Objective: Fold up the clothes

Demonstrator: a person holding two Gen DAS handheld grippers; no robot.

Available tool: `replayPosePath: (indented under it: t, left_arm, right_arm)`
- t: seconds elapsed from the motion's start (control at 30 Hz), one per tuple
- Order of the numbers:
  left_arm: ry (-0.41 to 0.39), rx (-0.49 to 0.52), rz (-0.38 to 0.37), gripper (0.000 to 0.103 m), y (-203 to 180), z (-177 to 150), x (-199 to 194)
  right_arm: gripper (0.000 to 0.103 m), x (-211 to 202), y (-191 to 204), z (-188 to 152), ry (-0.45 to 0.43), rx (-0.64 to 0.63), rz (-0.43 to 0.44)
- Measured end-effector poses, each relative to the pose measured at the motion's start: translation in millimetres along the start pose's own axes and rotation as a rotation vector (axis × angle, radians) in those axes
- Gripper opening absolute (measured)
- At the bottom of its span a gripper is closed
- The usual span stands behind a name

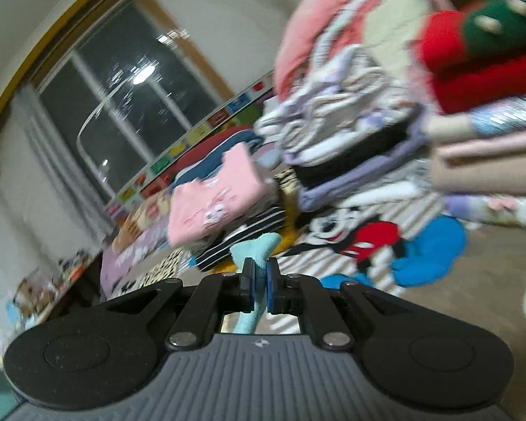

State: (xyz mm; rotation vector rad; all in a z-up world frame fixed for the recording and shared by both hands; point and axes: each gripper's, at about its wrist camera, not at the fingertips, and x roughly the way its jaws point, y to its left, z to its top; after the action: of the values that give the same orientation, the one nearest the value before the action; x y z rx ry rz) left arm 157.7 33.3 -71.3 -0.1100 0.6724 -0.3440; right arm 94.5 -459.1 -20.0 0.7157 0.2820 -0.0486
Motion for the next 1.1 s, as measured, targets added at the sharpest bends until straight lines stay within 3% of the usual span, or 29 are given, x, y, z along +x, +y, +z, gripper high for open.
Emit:
replayPosePath:
  t: [0.37, 0.67, 0.9, 1.0, 1.1]
  left_arm:
    - [0.018, 0.044, 0.02, 0.048, -6, -7, 5]
    - [0.017, 0.072, 0.022, 0.048, -4, -10, 5]
    - [-0.009, 0.071, 0.044, 0.048, 3, -12, -5]
    - [-0.038, 0.061, 0.062, 0.048, 6, -12, -14]
    - [-0.083, 0.053, 0.062, 0.048, 6, -12, -29]
  right_arm:
    - [0.008, -9, -91, -54, 0.018, 0.225, -0.107]
    - [0.006, 3, -112, -71, 0.053, 0.208, -0.171]
    - [0.016, -30, -129, -60, -0.096, 0.288, -0.28]
    - [0.016, -38, -120, -59, -0.119, 0.263, -0.267]
    - [0.018, -37, -93, -67, -0.08, 0.186, -0.194]
